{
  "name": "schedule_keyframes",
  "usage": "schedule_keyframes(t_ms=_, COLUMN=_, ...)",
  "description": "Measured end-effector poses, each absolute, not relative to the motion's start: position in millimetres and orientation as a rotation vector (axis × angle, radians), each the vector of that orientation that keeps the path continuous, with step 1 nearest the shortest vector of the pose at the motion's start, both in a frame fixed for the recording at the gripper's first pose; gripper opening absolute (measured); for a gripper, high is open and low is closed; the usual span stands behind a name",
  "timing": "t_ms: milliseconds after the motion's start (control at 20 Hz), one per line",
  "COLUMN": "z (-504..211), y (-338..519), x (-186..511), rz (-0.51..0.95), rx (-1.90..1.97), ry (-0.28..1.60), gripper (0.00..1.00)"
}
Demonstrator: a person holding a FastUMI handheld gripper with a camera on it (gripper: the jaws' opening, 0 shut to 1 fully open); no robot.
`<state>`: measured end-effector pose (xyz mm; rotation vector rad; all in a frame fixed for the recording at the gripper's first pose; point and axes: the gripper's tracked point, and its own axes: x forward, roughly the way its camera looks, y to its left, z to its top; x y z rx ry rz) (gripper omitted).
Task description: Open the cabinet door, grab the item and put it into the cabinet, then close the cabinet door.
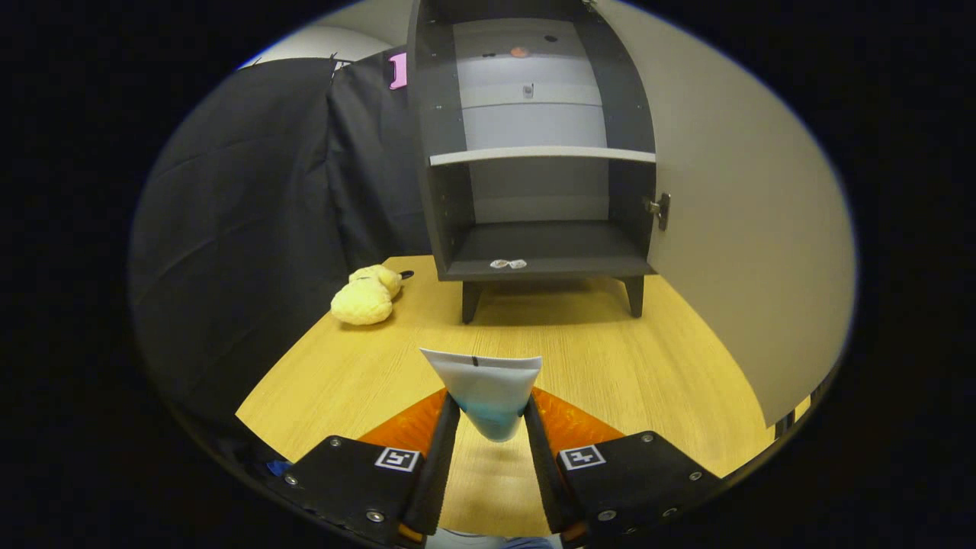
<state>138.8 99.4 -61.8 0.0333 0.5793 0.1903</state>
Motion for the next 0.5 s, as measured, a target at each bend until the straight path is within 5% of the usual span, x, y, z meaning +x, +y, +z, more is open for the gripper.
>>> schedule_keyframes(t_ms=500, z=-13, y=91, x=189, rz=0.187, rx=0.029, ry=0.416, gripper=0.52)
